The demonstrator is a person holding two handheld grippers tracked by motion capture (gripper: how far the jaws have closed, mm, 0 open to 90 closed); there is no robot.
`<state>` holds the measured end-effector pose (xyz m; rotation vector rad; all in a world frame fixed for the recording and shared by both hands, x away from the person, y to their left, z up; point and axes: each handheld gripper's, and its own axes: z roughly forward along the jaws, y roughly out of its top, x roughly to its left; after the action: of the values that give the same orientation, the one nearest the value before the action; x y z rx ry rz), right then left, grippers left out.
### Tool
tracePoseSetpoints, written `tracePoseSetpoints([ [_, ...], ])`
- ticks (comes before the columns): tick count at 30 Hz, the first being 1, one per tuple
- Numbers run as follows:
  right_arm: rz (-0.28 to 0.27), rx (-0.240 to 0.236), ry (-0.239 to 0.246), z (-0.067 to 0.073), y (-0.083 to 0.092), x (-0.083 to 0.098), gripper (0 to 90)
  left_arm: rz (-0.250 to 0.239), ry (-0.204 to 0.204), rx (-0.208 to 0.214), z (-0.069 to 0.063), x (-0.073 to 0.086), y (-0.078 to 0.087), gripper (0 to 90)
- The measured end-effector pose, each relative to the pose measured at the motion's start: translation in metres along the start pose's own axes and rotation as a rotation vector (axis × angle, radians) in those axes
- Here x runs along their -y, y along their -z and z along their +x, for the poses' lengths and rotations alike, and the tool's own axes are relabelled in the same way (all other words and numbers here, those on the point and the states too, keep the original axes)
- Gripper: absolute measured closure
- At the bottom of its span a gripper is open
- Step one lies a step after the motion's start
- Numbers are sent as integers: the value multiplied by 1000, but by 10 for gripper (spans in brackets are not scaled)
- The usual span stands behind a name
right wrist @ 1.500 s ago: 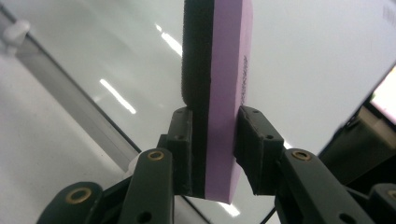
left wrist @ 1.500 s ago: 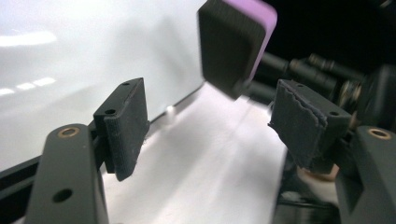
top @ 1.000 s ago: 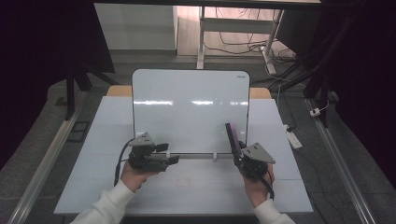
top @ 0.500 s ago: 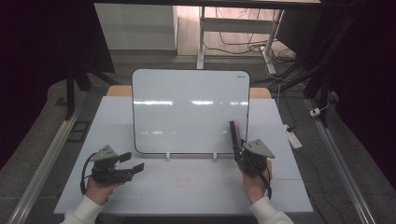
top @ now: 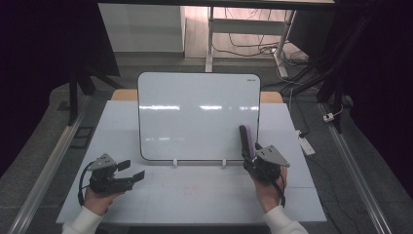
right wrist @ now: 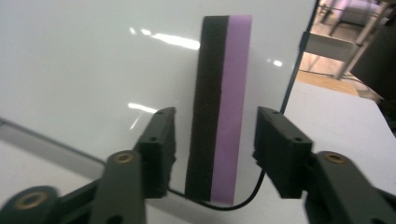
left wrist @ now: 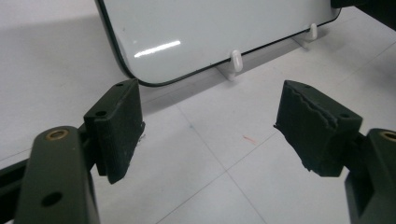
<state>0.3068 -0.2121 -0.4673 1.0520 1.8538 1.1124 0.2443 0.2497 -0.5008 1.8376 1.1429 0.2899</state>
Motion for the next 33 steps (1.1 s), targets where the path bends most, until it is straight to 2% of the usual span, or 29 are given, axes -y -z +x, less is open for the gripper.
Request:
tracePoseSetpoints([
  [5,4,-69,21,-11,14,8,429,0,-2,-6,2,3,1,239],
  [8,32,-116,36,-19,19,15,426,3,-9,-9,2,4,1,238],
  [12,62,-192,58,-31,25,29,407,18,-33,-8,0,4,-2,238],
  [16,75,-258,54,-45,29,44,407,29,-59,-6,-3,4,-4,239],
  [21,89,-275,74,-59,28,58,408,39,-86,-6,-6,3,-6,240],
  [25,90,-296,64,-67,26,64,409,43,-95,-4,-7,3,-7,241],
  [33,89,-303,71,-67,25,65,411,46,-104,-4,-8,3,-8,241],
])
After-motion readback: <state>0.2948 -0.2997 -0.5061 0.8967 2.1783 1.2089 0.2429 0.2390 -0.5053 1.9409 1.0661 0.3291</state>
